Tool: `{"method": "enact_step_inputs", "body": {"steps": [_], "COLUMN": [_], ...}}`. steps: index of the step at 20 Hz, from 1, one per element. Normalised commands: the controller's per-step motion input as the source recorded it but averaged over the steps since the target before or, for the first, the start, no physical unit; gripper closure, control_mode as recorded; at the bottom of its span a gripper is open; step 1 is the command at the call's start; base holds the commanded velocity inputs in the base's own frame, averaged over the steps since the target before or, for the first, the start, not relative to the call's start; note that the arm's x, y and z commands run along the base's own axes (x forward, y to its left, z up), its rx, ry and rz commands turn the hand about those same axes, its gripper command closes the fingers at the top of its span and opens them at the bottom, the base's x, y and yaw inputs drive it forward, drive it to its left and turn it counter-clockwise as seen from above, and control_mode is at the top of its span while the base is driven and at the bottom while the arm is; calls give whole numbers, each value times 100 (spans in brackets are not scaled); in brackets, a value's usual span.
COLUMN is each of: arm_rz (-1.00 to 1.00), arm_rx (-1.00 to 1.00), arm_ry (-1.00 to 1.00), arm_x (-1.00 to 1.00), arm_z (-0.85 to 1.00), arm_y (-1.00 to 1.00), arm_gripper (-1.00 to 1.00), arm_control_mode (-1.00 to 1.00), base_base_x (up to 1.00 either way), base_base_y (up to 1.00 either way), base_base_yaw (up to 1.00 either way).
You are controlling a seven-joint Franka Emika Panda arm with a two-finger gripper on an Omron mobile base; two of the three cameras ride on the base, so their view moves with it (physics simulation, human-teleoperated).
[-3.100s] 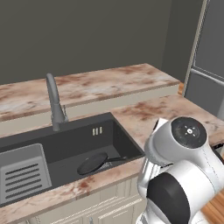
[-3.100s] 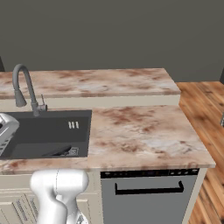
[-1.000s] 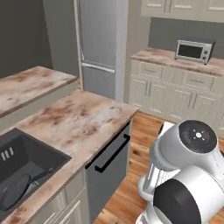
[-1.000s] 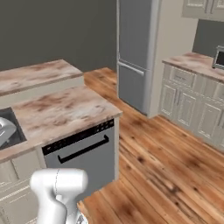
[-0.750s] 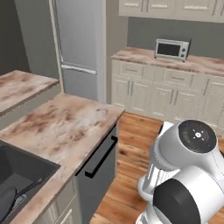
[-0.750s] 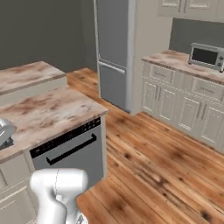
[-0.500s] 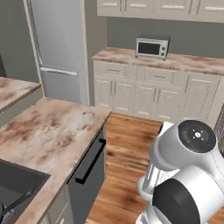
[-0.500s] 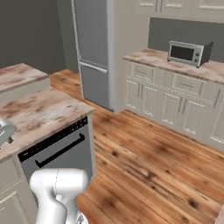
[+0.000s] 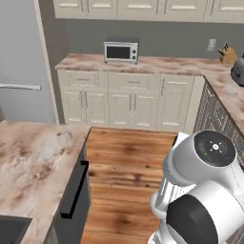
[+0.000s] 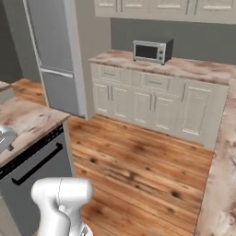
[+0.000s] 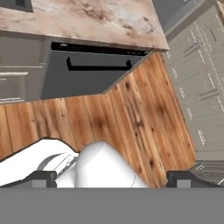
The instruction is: Move the pot and pan from the stove into the sink.
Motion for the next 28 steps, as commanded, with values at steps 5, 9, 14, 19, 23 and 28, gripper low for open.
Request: {"method": "enact_step_inputs", "body": {"steps": [5, 9, 14, 19, 23, 28], "arm_rz": [0, 0, 0, 0, 0, 0], "arm_rx": [0, 0, 0, 0, 0, 0], "arm_ry": [0, 0, 0, 0, 0, 0], "arm_x": [0, 0, 0, 0, 0, 0], "arm_z": [0, 0, 0, 0, 0, 0], "arm_y": [0, 0, 0, 0, 0, 0], "arm_gripper": [-100, -100, -100, -100, -100, -100], "arm_control_mode": [100, 100, 100, 100, 100, 100], "base_base_x": [0, 0, 0, 0, 0, 0], "base_base_y": [0, 0, 0, 0, 0, 0], "base_base_yaw": [-42, -42, -42, -42, -42, -42]}}
